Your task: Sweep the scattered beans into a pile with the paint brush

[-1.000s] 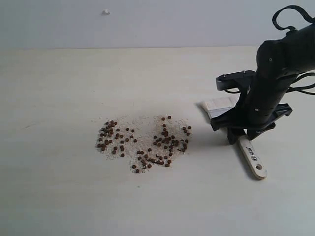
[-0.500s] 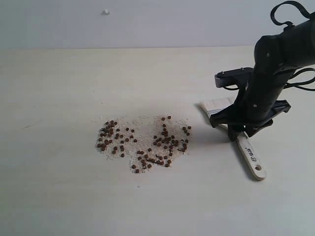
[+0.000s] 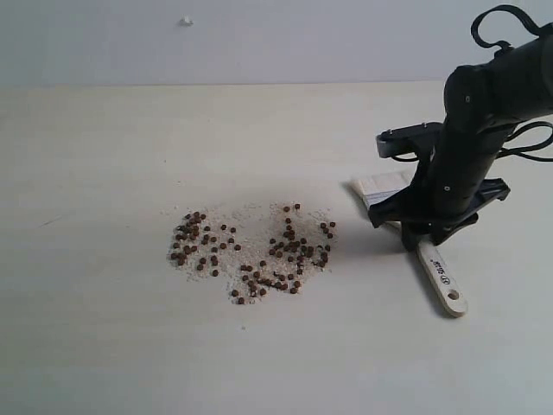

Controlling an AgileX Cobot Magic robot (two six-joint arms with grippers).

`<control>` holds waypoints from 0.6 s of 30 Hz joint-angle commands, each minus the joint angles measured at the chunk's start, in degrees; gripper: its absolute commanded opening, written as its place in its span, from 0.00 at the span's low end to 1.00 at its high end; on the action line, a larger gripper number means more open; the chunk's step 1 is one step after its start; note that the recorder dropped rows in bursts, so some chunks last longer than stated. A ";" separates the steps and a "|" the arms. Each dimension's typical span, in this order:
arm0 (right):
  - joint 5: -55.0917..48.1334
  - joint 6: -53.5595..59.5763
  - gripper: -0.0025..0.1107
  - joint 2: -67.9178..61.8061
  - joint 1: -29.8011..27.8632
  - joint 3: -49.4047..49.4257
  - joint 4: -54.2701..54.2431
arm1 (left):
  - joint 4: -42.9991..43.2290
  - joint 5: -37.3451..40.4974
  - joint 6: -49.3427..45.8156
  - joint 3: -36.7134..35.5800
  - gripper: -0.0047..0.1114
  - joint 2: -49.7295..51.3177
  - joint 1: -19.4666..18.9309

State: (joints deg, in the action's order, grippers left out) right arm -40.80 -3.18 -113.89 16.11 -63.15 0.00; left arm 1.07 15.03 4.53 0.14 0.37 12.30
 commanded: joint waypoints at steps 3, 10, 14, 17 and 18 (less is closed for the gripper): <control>0.43 0.11 0.28 -0.75 0.19 -0.16 0.31 | 0.18 -0.64 0.07 -0.14 0.04 -0.37 0.42; 1.54 0.23 0.02 1.68 0.19 -0.37 0.43 | 0.18 -0.54 0.07 -0.14 0.04 -0.37 0.42; 1.53 0.23 0.02 5.91 0.19 -1.92 0.53 | 0.18 -0.54 0.07 -0.14 0.04 -0.37 0.42; 0.51 0.76 0.02 9.29 0.19 -3.51 0.53 | 0.18 -0.54 0.07 -0.14 0.04 -0.37 0.42; -0.55 1.51 0.02 10.18 0.19 -4.20 0.53 | 0.18 -0.54 0.07 -0.14 0.04 -0.37 0.42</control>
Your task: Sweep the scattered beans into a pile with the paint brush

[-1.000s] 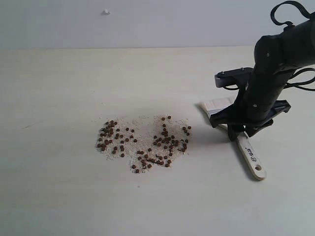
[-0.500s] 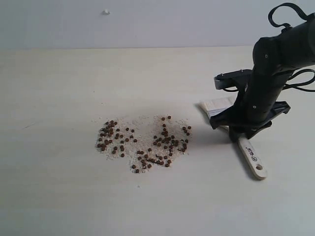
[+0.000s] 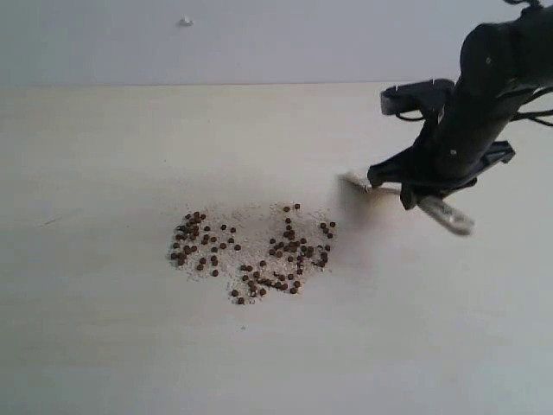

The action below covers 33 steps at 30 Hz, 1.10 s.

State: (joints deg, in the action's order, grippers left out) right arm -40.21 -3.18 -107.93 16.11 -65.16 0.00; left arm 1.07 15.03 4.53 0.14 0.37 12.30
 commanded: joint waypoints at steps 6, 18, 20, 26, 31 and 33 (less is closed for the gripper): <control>-6.08 3.18 0.02 7.09 0.19 -5.29 0.53 | 0.18 -0.54 0.07 -0.14 0.04 -0.37 0.42; -17.01 22.43 0.02 11.05 0.19 -9.69 -20.09 | 0.18 -0.54 0.07 -0.14 0.04 -0.37 0.42; -20.55 26.91 0.02 11.70 0.19 -10.07 -25.84 | 0.18 -0.54 0.07 -0.14 0.04 -0.37 0.42; -25.98 30.63 0.02 13.26 0.19 -10.07 -31.63 | 0.18 -1.30 0.07 -0.14 0.04 -0.37 0.42; -28.85 35.90 0.02 13.51 0.24 -10.07 -38.86 | -3.59 -17.62 5.73 -0.14 0.04 -0.37 0.42; -28.57 37.14 0.02 13.51 0.24 -10.07 -40.00 | -3.71 -28.64 20.04 -0.14 0.04 -0.37 0.42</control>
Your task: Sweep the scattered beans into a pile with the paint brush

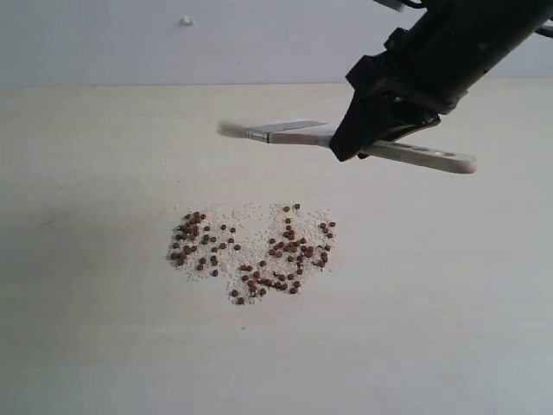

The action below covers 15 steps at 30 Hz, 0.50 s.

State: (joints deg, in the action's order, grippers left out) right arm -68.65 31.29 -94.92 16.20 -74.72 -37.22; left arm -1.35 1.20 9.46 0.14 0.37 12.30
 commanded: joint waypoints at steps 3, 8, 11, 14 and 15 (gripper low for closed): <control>0.01 3.05 0.02 0.50 0.15 -0.52 -2.78 | 6.95 -32.48 22.70 -0.14 0.04 -0.37 0.42; 0.01 3.04 0.02 0.36 0.15 -0.52 -2.78 | 40.67 -43.64 20.74 15.69 0.04 15.77 0.27; -0.15 3.04 0.02 0.28 0.15 -0.52 -2.78 | 60.21 -45.01 21.15 27.28 0.17 33.94 0.38; -0.24 3.04 0.02 0.28 0.15 -0.52 -2.78 | 68.46 -51.30 20.63 30.48 0.35 47.15 0.38; -0.38 3.04 0.02 0.28 0.15 -0.52 -2.78 | 69.58 -52.77 19.80 30.97 0.41 49.83 0.38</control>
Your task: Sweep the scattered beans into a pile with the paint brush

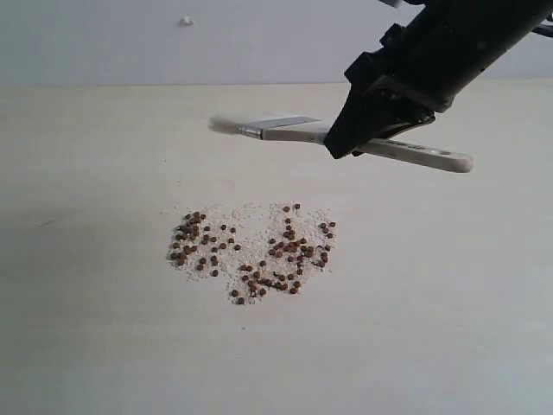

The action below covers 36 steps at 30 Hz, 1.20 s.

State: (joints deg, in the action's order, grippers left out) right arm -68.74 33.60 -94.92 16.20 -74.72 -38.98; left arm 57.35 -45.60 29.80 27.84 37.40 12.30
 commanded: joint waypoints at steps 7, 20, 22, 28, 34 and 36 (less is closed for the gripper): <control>0.11 0.73 0.02 0.28 0.15 -0.52 -0.89 | 9.13 -3.31 -35.50 3.81 0.65 36.10 7.75; 0.21 0.86 0.02 0.19 0.15 -0.52 -0.65 | -11.57 24.01 -55.00 15.01 0.67 47.45 31.51; 0.23 0.75 0.02 0.19 0.15 -0.52 -0.65 | -11.71 24.31 -56.10 16.83 0.67 48.95 32.79; 0.13 0.75 0.02 0.19 0.15 -0.52 -0.65 | -11.71 24.31 -57.03 21.35 0.67 54.24 34.90; 0.31 0.75 0.02 0.19 0.15 -0.52 -0.65 | -11.84 24.31 -58.51 23.93 0.66 58.70 35.06; 0.31 0.75 0.02 0.19 0.15 -0.52 -0.65 | -11.84 24.31 -58.51 24.80 0.64 59.91 35.06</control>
State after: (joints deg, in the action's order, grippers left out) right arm -68.65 33.70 -94.92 16.20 -74.72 -38.98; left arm 46.49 -21.46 -28.36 51.31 95.80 46.99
